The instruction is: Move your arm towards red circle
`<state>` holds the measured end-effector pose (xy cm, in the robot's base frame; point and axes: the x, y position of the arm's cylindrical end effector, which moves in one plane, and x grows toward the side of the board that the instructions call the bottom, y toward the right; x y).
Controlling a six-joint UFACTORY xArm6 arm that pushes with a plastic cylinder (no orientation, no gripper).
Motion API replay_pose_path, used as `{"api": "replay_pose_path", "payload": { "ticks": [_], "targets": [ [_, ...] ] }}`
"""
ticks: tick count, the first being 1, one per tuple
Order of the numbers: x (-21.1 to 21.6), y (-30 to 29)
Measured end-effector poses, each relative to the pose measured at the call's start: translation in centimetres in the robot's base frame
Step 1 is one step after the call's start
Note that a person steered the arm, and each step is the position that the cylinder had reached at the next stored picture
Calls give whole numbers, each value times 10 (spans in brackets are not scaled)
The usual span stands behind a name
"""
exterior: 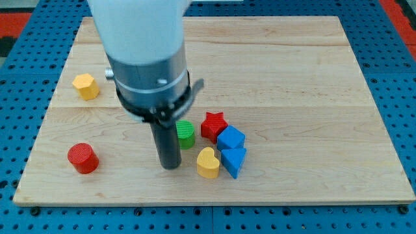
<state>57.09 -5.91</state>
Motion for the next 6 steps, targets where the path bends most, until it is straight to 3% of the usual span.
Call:
{"api": "replay_pose_path", "payload": {
  "ticks": [1, 2, 3, 4, 6],
  "targets": [
    [45, -55],
    [46, -154],
    [20, -240],
    [-4, -217],
    [-9, -82]
  ]
}}
